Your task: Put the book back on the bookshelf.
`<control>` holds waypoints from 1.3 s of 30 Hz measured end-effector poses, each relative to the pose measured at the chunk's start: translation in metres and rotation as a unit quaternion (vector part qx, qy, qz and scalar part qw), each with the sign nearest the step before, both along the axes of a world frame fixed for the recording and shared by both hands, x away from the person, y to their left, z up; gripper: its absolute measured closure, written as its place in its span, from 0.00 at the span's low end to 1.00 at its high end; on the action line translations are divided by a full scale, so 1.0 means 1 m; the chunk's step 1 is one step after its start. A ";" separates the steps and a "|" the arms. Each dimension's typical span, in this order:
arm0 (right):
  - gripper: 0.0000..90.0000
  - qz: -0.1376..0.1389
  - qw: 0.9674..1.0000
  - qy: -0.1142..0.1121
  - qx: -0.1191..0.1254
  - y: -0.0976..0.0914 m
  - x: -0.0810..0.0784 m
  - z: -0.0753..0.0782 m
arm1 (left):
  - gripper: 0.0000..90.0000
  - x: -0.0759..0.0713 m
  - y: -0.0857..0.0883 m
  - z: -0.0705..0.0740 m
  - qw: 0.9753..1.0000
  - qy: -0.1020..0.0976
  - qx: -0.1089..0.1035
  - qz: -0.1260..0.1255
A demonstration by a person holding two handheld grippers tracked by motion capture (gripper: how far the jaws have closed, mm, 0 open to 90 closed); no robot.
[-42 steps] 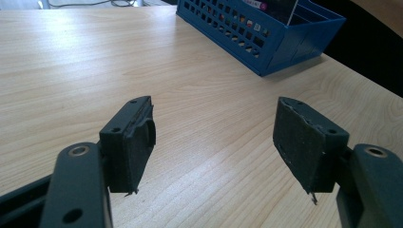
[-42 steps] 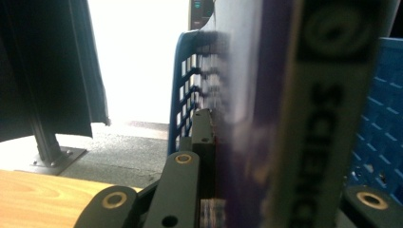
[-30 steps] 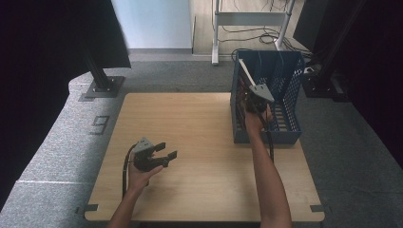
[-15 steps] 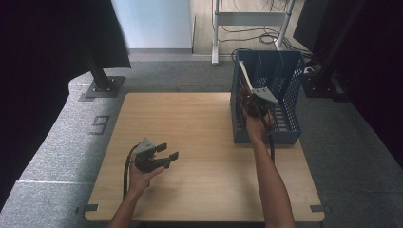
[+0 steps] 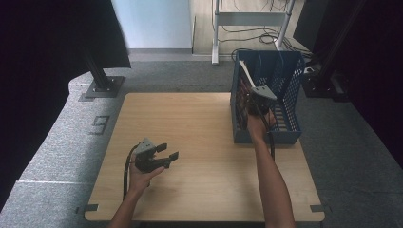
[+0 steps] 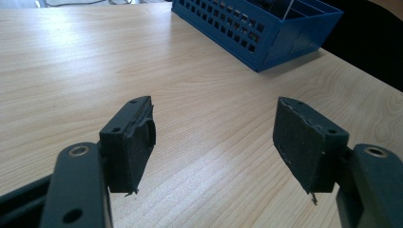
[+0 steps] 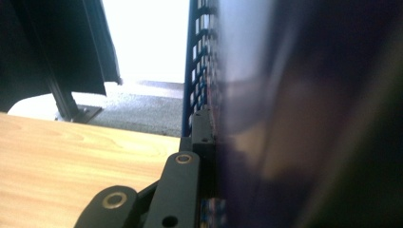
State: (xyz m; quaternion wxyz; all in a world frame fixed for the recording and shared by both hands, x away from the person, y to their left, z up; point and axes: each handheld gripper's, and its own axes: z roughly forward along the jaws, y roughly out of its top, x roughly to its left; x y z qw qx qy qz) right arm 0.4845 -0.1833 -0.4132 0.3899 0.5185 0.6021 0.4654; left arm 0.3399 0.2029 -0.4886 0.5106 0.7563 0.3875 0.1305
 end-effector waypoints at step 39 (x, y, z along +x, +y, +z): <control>0.76 0.024 0.999 -0.042 -0.013 0.018 0.027 -0.008 | 0.34 0.000 0.011 0.001 1.000 0.002 -0.002 0.007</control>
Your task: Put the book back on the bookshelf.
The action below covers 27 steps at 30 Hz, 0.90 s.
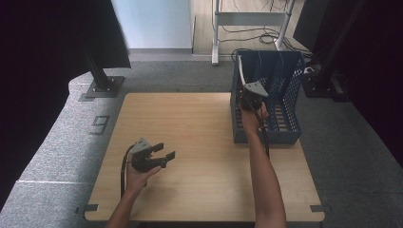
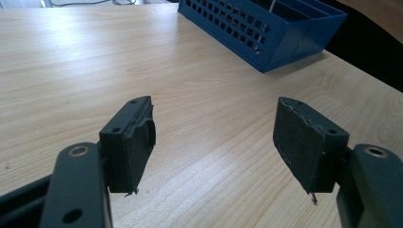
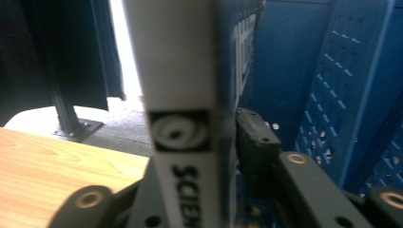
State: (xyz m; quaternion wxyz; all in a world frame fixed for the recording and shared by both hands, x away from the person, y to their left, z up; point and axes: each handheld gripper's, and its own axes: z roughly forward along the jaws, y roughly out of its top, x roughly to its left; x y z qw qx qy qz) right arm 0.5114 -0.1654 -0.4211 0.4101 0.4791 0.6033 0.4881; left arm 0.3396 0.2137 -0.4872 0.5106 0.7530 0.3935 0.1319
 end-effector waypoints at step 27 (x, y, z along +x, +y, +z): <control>0.53 0.024 1.000 0.008 0.017 -0.006 -0.019 0.000 | 0.34 0.000 -0.004 -0.002 1.000 0.016 0.008 -0.014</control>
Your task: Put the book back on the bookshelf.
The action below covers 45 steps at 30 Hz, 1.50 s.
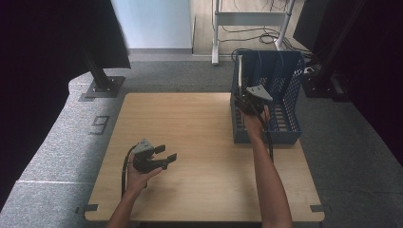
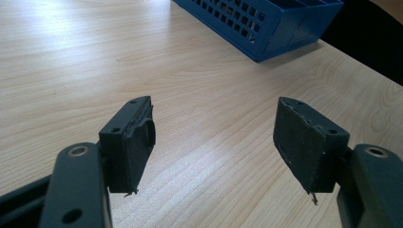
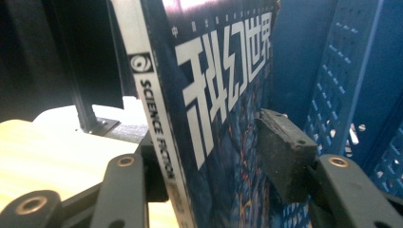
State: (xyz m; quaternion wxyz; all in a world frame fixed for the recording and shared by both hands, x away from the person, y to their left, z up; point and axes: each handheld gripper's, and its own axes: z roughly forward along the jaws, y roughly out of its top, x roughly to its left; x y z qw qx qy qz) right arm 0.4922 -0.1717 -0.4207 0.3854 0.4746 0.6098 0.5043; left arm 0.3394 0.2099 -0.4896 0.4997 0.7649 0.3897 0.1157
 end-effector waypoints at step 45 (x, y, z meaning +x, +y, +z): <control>0.51 0.051 0.998 -0.019 0.014 -0.025 -0.076 -0.003 | 0.34 -0.002 -0.004 -0.002 1.000 0.004 0.005 0.000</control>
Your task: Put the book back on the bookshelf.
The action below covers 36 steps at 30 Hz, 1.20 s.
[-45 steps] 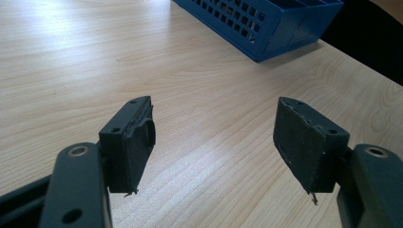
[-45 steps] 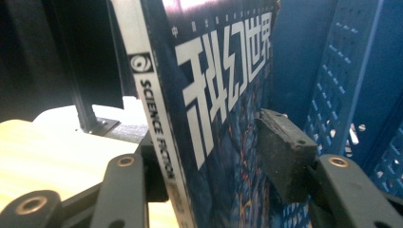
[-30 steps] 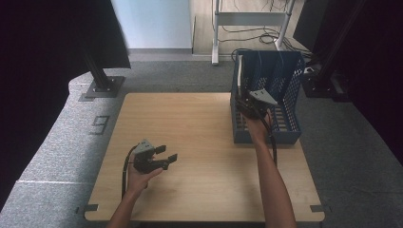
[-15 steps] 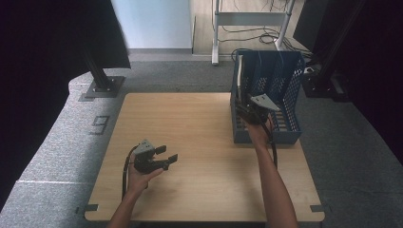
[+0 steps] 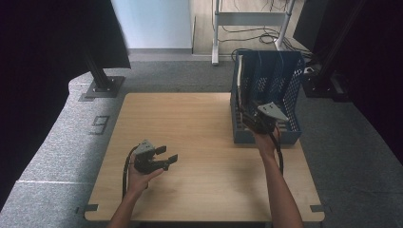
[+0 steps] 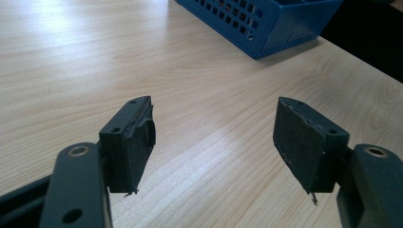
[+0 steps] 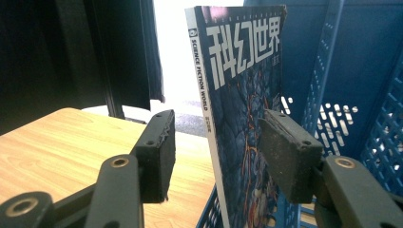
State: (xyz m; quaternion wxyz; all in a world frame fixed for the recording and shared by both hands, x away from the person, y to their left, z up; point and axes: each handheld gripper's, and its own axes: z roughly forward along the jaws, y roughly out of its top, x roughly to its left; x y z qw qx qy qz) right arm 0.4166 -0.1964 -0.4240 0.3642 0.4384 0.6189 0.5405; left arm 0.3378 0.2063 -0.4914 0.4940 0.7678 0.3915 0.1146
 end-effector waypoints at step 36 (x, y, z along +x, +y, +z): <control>0.49 0.066 0.995 0.075 -0.009 -0.022 -0.095 -0.076 | 0.34 -0.002 -0.007 -0.007 1.000 0.007 0.014 -0.005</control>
